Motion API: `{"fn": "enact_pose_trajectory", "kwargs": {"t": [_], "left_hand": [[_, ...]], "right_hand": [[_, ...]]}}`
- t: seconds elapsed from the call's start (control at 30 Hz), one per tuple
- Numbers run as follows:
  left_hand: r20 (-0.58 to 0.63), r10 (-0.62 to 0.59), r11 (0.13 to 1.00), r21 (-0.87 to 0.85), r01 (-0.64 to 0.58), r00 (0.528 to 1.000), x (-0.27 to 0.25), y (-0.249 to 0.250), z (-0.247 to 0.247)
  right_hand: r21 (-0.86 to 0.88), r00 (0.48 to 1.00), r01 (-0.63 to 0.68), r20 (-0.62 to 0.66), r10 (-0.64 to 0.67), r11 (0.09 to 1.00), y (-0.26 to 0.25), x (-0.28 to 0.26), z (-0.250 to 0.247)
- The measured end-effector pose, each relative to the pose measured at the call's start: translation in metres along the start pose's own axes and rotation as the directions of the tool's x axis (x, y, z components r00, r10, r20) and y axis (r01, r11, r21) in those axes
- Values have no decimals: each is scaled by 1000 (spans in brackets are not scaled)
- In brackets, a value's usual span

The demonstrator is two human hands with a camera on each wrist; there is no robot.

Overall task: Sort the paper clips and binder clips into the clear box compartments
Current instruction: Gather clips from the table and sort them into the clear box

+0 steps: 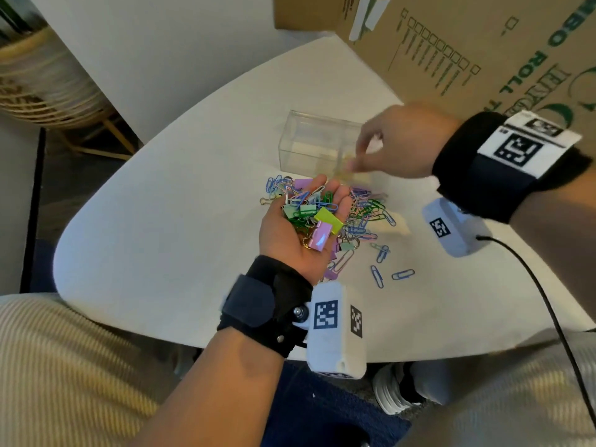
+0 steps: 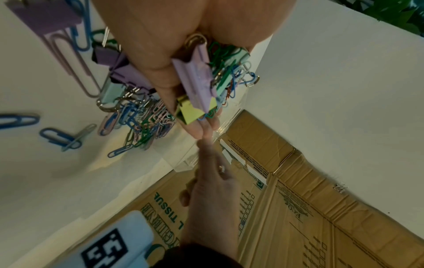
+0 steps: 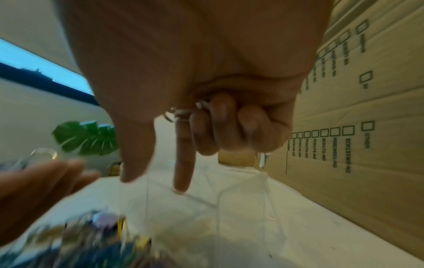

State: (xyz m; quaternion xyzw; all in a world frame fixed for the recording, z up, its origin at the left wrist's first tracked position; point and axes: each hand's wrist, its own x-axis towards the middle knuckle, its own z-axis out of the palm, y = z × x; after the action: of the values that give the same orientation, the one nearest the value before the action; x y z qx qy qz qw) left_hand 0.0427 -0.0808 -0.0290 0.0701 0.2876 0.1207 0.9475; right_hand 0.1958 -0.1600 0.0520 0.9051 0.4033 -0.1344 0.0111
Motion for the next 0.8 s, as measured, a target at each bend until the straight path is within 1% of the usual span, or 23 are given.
{"fn": "enact_pose_trajectory", "kwargs": {"t": [0.07,0.17,0.2,0.3,0.37,0.43,0.47,0.53,0.6,0.63,0.7,0.8], "left_hand": [[1,-1,1000,5,1,1000,0,0,-1],[2,-5,1000,-1,5,1000,0,1,-2],[5,-10,1000,-3,10,1000,0,1,-2],[10,-25,1000,8,25,1000,-2,0,2],[2,-29,1000,3,29,1000,-2,-2,2],[1,-38,999,13,38,999,-3,-4,2],[5,-41,999,20,41,999,-4,-5,1],[24,-37,999,38,36,999,-4,-5,0],[33,-39,997,61,37,999,-4,-3,1],[30,-39,997,68,37,999,-3,-1,3],[12,-27,998,58,27,1000,-2,2,7],[12,15,997,74,-16,1000,-4,5,19]], "right_hand": [[-35,999,14,49,-13,999,1,-2,9],[3,998,0,68,0,1000,3,-7,7],[32,998,-16,65,14,999,5,-8,4],[189,998,-60,-19,65,980,10,-6,-4],[211,998,-57,-11,61,976,13,-5,-6],[185,999,-45,12,44,982,14,-5,-6],[173,999,-42,-1,43,984,14,-6,-6],[169,994,-23,-99,40,985,13,-15,-6],[253,979,22,-200,30,967,8,-30,-8],[310,974,52,-224,20,949,3,-40,-9],[394,980,88,-201,-7,915,-8,-57,-8],[457,991,95,-131,-38,884,-21,-70,1]]}}
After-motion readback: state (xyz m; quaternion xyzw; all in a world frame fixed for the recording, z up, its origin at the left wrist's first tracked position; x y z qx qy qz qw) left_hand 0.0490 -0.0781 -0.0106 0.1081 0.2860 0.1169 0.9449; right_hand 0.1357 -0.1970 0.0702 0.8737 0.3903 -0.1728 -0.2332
